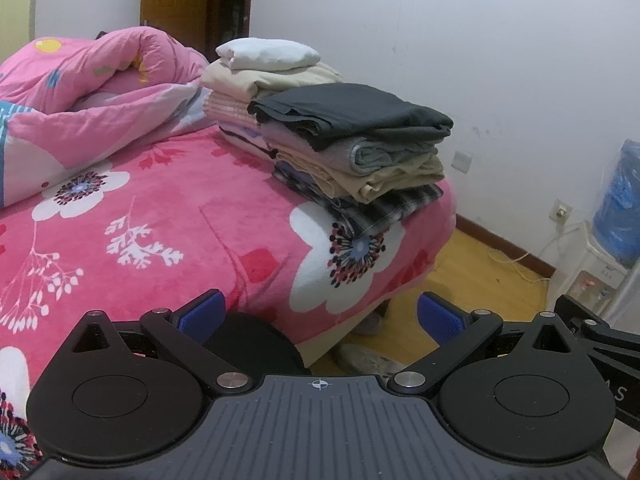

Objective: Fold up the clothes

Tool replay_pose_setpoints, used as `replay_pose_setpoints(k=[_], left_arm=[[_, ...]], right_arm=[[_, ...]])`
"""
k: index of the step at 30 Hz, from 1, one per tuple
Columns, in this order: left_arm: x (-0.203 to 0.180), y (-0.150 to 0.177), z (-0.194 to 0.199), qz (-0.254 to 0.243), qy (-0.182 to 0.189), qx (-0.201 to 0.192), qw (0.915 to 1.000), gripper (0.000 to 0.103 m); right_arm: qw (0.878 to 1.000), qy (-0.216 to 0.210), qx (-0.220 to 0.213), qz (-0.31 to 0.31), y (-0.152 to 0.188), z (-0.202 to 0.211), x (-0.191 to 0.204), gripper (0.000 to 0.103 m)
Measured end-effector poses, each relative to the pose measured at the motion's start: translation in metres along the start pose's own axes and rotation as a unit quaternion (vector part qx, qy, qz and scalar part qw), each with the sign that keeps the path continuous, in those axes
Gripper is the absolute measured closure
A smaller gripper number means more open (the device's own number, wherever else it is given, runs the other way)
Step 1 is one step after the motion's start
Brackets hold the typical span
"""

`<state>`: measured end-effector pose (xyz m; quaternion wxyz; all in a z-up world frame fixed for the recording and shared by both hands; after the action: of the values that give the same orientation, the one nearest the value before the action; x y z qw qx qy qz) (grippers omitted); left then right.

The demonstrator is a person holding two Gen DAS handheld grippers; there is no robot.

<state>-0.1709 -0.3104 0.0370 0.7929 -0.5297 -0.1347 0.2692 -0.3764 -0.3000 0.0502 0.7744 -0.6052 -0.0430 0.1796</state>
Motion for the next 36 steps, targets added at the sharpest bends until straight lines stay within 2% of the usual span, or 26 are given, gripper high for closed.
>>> replay_pose_setpoints(k=[13,20,30,36], left_arm=[[-0.004,0.000,-0.006,0.001,0.001,0.005,1.0000,0.000],[-0.002,0.000,-0.014,0.002,-0.011,0.005,0.9999,0.000],[0.004,-0.021,-0.042,0.006,-0.048,-0.014,0.9987,0.000],[0.004,-0.030,-0.071,0.006,-0.056,-0.008,0.9984,0.000]], right_arm=[[1.000,0.001,0.006,0.001,0.003,-0.005,-0.002,0.000],[1.000,-0.007,0.009,-0.001,0.004,-0.011,0.003,0.000],[1.000,-0.015,-0.002,-0.006,-0.008,-0.045,0.013,0.000],[1.000,-0.012,0.000,-0.003,-0.011,-0.075,0.022,0.000]])
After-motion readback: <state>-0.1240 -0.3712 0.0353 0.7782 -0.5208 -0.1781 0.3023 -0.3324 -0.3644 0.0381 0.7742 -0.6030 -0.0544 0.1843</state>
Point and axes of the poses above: each gripper's, at about its wrist camera, not at the fingertips, and z roughly against the way its jaws point, x to its left, y to its underside, the point moved 3 cm from there along -z, roughly the way its jaws point, and after that the axes turned 12 degrees about -x, right-handed, at the moved point
